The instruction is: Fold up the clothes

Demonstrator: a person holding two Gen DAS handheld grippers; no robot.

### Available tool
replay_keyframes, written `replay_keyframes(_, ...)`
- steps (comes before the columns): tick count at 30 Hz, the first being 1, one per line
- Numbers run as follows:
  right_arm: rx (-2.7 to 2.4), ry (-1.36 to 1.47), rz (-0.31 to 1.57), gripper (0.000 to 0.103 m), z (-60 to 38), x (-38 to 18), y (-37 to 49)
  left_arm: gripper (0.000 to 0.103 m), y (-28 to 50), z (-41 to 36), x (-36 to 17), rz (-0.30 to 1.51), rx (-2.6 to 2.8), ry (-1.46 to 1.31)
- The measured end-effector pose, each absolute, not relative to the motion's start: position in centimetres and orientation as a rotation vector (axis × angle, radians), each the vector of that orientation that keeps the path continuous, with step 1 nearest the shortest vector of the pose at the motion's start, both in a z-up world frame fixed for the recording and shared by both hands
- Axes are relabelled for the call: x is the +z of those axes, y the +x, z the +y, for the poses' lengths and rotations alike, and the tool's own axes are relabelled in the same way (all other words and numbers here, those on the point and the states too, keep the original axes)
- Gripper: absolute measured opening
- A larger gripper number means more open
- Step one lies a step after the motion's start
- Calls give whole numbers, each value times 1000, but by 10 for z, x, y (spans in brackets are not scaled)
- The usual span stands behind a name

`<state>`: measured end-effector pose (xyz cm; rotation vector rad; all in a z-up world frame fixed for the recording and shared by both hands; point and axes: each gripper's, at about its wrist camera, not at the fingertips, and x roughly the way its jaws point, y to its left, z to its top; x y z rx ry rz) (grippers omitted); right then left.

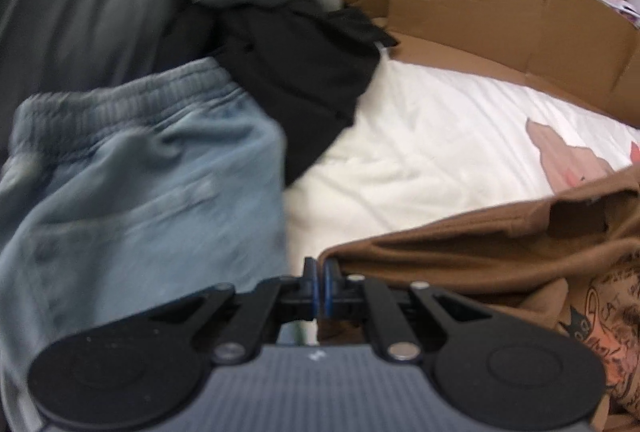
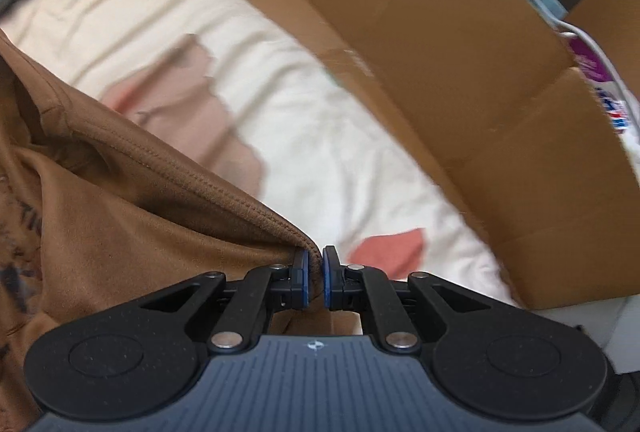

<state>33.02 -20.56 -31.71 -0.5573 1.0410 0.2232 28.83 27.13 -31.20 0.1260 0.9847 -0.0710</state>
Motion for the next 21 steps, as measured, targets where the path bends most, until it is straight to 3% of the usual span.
replay_keyframes(21,70,-523,1037,5,-241,-317,411,3,406,211,-331,948,-123,237)
